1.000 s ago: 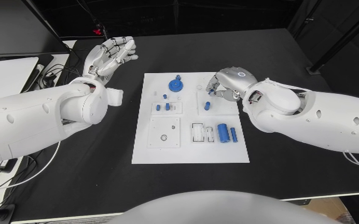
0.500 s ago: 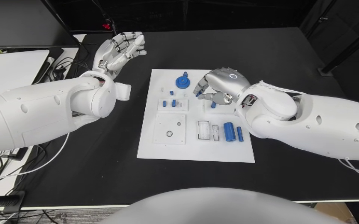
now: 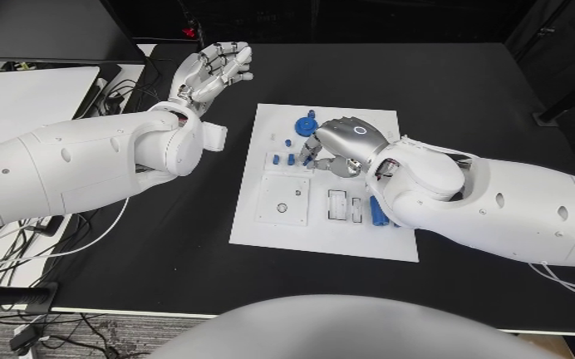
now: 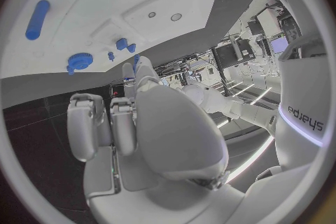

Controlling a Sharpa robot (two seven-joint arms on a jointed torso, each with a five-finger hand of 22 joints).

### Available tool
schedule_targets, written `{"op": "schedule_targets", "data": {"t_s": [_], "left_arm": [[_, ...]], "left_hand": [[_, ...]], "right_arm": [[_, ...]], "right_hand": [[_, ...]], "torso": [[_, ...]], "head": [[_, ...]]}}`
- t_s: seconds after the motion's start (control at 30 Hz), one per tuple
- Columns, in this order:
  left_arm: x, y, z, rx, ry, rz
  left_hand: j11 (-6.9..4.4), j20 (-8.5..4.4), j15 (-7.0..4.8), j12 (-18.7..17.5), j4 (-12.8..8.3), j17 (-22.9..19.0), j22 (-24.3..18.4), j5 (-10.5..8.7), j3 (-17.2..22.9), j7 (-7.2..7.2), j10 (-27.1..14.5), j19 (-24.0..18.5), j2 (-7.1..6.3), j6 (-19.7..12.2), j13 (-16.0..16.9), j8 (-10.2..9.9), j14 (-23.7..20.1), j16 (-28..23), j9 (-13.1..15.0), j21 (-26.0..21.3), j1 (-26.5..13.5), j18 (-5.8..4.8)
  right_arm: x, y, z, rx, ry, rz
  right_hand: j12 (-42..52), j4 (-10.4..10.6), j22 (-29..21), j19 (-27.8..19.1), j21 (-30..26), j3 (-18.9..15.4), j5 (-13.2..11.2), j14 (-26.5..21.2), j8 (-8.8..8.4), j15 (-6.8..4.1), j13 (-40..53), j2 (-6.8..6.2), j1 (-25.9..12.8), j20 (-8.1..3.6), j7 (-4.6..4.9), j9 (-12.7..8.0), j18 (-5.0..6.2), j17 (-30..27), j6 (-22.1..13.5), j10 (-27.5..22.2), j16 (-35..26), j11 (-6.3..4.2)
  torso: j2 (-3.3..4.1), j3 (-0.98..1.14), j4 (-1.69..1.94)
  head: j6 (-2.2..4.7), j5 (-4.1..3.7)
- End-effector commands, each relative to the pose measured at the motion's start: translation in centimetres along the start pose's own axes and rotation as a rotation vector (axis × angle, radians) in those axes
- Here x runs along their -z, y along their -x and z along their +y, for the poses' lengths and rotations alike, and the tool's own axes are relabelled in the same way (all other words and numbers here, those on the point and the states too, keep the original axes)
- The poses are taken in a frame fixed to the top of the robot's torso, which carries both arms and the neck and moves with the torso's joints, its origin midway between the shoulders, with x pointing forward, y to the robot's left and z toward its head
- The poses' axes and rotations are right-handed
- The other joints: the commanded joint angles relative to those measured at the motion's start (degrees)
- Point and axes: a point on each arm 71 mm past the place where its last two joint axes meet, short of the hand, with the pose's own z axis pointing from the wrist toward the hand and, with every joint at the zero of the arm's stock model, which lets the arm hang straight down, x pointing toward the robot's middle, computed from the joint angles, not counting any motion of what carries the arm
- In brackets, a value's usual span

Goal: Assemble the parts on the task board

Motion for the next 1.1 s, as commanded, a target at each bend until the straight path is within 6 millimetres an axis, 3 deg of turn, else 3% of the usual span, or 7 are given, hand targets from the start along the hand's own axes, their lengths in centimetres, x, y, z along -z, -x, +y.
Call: {"op": "schedule_targets", "data": {"t_s": [0.03, 0.63, 0.97, 1.1], "left_arm": [[0.0, -0.1, -0.9, 0.006, -0.123, 0.006], [0.0, 0.0, -0.9, 0.007, -0.123, 0.006], [0.0, -0.1, -0.9, 0.007, -0.122, 0.007], [0.0, -0.1, -0.9, 0.008, -0.122, 0.007]], "left_hand": [[0.02, 0.0, 0.1, 0.2, 0.0, 0.0, -0.1, -0.38, 0.3, 8.55, -0.3, 0.3, 0.49, -0.3, -0.1, 0.2, -0.3, 0.4, -0.1, 0.3, -0.1, -0.44], [0.02, 0.0, 0.1, 0.2, 0.0, 0.0, -0.1, -0.38, 0.3, 8.55, -0.3, 0.3, 0.49, -0.3, -0.1, 0.2, -0.3, 0.4, -0.1, 0.3, -0.1, -0.44], [0.02, 0.0, 0.11, 0.4, 0.0, -0.2, -0.1, -0.32, 0.4, 8.55, -0.3, 0.3, 0.65, -0.4, -0.2, 0.3, -0.4, 0.5, -0.1, 0.3, -0.1, -0.44], [0.02, 0.0, 0.11, 0.4, 0.0, -0.2, -0.1, -0.32, 0.4, 8.55, -0.4, 0.3, 0.66, -0.4, -0.2, 0.3, -0.4, 0.5, -0.1, 0.3, -0.1, -0.44]], "right_arm": [[-0.3, -0.7, 0.6, 0.005, 0.027, 0.046], [-1.0, -3.1, 1.4, 0.044, 0.041, 0.134], [-1.2, -4.0, 1.6, 0.058, 0.046, 0.163], [-1.2, -4.1, 1.6, 0.061, 0.049, 0.166]], "right_hand": [[-0.2, 0.0, 13.9, 4.1, -0.3, 0.4, 0.3, 6.0, -0.29, 0.55, 0.1, -0.12, 0.2, 0.34, 0.33, 0.0, -0.03, 15.1, 0.3, -0.1, 0.1, 0.5], [-0.2, 0.0, 13.9, 4.1, -0.3, 0.7, 0.3, 6.0, -0.42, 0.62, 0.1, -0.12, 0.3, 0.41, 0.4, 0.0, -0.01, 15.1, 0.3, -0.3, 0.1, 0.57], [-0.2, 0.0, 13.8, 4.0, -0.5, 0.8, 0.4, 6.0, -0.49, 0.66, 0.1, -0.1, 0.3, 0.45, 0.46, 0.0, 0.05, 15.1, 0.3, -0.3, 0.1, 0.63], [-0.2, 0.0, 13.8, 4.0, -0.6, 0.9, 0.4, 6.0, -0.5, 0.67, 0.1, -0.1, 0.3, 0.46, 0.47, 0.0, 0.05, 15.1, 0.2, -0.4, 0.1, 0.63]], "torso": [[-0.06, -0.07, -0.1], [-0.01, 0.02, -0.08], [-0.06, -0.07, -0.13], [-0.01, -0.06, -0.16]], "head": [[-0.12, 0.49], [-0.12, 0.48], [-0.12, 0.17], [-0.12, 0.39]]}}
